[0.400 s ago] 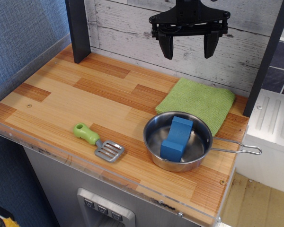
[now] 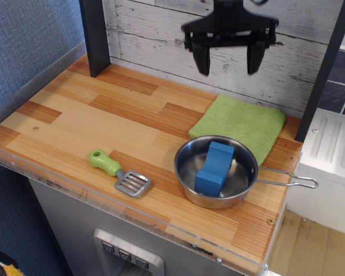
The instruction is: Place the blue block on the green towel
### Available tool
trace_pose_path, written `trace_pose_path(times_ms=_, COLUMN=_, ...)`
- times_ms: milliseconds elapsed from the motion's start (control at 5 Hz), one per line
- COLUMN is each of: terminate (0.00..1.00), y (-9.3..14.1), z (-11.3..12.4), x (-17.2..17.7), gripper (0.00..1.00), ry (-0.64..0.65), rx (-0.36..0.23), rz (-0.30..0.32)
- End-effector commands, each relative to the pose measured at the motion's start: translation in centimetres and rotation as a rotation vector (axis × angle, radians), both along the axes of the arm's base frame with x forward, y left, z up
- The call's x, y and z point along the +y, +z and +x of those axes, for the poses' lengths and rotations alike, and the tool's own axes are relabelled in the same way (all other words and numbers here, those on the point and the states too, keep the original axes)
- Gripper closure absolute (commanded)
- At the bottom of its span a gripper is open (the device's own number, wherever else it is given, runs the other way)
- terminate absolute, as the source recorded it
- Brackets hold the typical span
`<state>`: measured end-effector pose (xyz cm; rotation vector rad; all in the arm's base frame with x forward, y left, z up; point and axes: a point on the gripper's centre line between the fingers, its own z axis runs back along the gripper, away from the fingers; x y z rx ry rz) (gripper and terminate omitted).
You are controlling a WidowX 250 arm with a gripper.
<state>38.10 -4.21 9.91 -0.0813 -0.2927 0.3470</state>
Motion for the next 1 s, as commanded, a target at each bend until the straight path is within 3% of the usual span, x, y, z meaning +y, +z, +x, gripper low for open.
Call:
trace_pose_path(times_ms=0, terminate=0.00, y=0.5, z=-2.8, x=-2.5, gripper=0.00, ry=-0.130, rx=-0.004, rz=-0.010)
trace_pose_path(times_ms=400, terminate=0.00, y=0.6, z=-6.7, x=-3.1, gripper=0.00, ry=-0.210, rx=-0.008, rz=0.055)
trace_pose_path(times_ms=800, terminate=0.00, y=-2.3, z=-8.2, x=-3.7, gripper=0.00, ry=-0.254, rx=0.048, rz=0.050)
